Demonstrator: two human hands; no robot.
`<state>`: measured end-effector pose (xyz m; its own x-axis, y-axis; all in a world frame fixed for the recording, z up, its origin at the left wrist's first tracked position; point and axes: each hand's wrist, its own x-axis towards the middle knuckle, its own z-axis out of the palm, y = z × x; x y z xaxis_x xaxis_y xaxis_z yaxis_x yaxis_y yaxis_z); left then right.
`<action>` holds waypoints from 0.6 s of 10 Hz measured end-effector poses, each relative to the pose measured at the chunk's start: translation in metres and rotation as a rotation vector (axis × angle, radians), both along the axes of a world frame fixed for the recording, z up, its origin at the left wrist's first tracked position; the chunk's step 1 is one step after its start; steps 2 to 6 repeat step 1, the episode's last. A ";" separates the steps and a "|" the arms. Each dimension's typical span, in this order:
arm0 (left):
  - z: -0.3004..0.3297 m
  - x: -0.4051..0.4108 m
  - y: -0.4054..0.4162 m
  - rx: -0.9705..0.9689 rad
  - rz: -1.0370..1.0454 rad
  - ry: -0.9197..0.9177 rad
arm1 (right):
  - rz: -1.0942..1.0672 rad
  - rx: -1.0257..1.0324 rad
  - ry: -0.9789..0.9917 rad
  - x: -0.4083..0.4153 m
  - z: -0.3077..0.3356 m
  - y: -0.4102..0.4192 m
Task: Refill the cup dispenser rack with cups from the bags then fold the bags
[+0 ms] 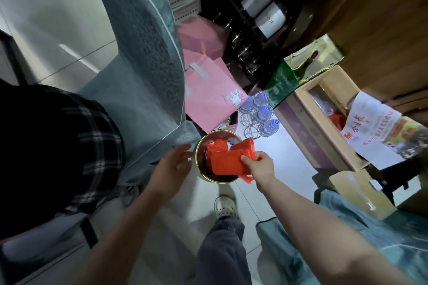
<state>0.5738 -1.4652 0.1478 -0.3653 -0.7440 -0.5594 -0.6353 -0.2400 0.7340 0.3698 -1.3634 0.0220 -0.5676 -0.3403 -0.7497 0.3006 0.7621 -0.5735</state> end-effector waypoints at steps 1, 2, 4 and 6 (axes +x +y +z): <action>-0.002 0.002 0.001 -0.007 0.002 0.025 | -0.068 -0.043 -0.081 0.003 -0.008 -0.004; -0.002 0.002 0.001 -0.007 0.002 0.025 | -0.068 -0.043 -0.081 0.003 -0.008 -0.004; -0.002 0.002 0.001 -0.007 0.002 0.025 | -0.068 -0.043 -0.081 0.003 -0.008 -0.004; -0.002 0.002 0.001 -0.007 0.002 0.025 | -0.068 -0.043 -0.081 0.003 -0.008 -0.004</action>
